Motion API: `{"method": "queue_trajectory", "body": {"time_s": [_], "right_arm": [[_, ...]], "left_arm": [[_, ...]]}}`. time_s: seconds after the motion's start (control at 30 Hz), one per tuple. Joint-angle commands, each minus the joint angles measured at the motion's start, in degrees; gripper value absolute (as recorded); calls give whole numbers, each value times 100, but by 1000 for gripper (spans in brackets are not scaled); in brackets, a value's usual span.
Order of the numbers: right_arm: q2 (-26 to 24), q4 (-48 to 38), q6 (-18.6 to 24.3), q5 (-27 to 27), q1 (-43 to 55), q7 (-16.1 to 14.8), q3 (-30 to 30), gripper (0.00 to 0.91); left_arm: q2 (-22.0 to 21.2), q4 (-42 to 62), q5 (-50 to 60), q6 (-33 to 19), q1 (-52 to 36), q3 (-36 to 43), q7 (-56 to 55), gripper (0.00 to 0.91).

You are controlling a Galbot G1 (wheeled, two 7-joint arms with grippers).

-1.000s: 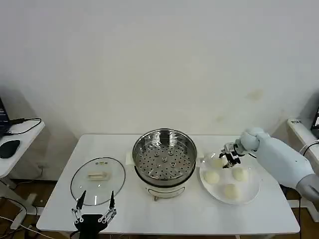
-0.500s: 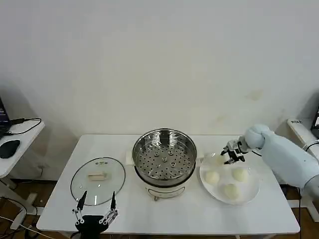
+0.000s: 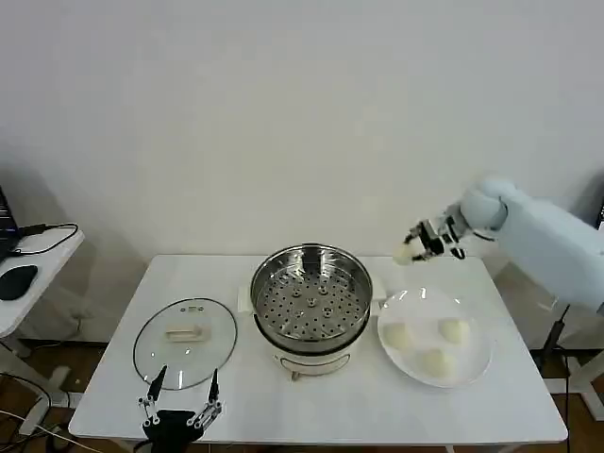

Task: Take steamed baozi put them in steamer then cover it.

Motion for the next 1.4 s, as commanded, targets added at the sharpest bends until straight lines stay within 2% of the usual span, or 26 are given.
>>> {"method": "queue_trajectory", "body": {"time_s": [0.03,0.13,0.23,0.4,0.53,0.77,0.87,1.1,1.4], "right_arm": [[918,708,207,778,1882,180,-1430,494],[1255,883,261,1024,1947,289,-1675,494],[1504,1070,345,1016,1901,375,-1848,494],[1820,1211,609,611,1724,510,-2100,494],[1951,1045,1006,62,1574,646,-2197,494],[2096,445,1860,-834,1211,1049,-2247,494],[2088,358,2093,-1012,1108,1167,-2245,494],[2048,142,2442,-1511,827,1334,-2174,494],[2187,-173,2647,-1933,396,1471,-1943,494]], "left_arm": [[133,36,-296,123,-52,-10,11,907],[133,66,-341,146,-88,-7,23,907],[173,77,-440,161,-106,-44,29,907],[253,31,-1191,413,-178,-364,-9,907],[290,51,-1803,618,-280,-737,-172,907],[253,-82,-1889,678,-382,-1059,-222,907],[273,-112,-1929,704,-416,-1141,-221,907],[309,-123,-2095,781,-467,-1368,-225,907],[245,-151,-2032,790,-448,-1284,-211,907]]}}
